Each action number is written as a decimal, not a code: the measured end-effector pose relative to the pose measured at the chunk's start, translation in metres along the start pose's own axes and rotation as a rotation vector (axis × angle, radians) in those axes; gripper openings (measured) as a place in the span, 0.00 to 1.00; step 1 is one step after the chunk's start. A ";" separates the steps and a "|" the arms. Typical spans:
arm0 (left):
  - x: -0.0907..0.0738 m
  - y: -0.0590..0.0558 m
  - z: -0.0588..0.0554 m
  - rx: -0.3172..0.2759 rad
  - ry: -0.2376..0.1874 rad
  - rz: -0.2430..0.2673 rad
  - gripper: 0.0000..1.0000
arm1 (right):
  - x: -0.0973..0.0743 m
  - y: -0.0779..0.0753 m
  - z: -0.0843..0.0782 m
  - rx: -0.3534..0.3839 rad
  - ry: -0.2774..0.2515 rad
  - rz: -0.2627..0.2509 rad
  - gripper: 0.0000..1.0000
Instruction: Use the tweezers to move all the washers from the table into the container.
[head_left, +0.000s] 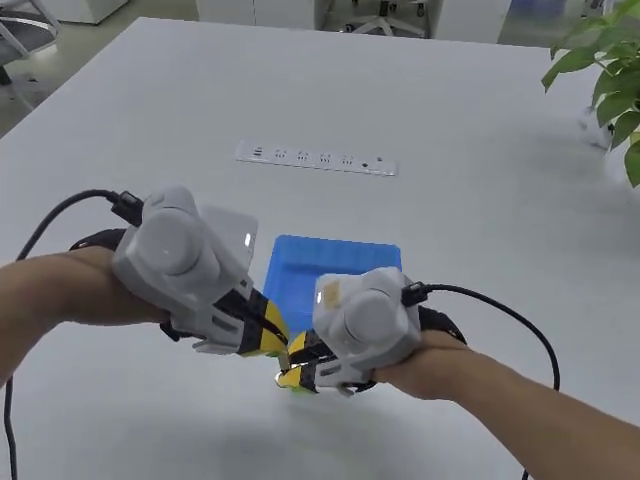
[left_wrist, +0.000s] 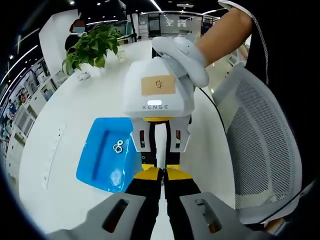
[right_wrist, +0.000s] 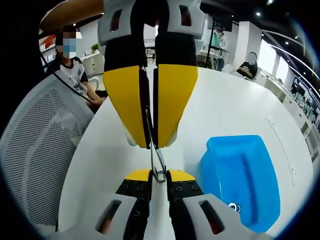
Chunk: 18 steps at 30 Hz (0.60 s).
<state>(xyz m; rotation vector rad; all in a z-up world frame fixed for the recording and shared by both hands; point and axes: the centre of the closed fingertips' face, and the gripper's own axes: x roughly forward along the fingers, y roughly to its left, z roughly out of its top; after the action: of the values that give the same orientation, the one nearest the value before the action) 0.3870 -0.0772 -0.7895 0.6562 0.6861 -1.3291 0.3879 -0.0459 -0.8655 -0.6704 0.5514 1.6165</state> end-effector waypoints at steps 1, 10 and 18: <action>0.000 0.001 -0.001 -0.002 0.002 0.002 0.05 | 0.000 0.000 0.000 0.000 -0.002 0.001 0.13; -0.005 0.001 -0.004 -0.022 -0.002 0.009 0.05 | 0.002 0.001 0.006 -0.007 -0.014 0.011 0.13; -0.005 -0.002 -0.005 -0.028 -0.002 0.009 0.05 | 0.006 0.004 0.006 -0.007 -0.011 0.020 0.13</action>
<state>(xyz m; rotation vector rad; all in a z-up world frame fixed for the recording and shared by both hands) 0.3843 -0.0704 -0.7888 0.6342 0.6985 -1.3095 0.3824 -0.0382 -0.8655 -0.6627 0.5454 1.6407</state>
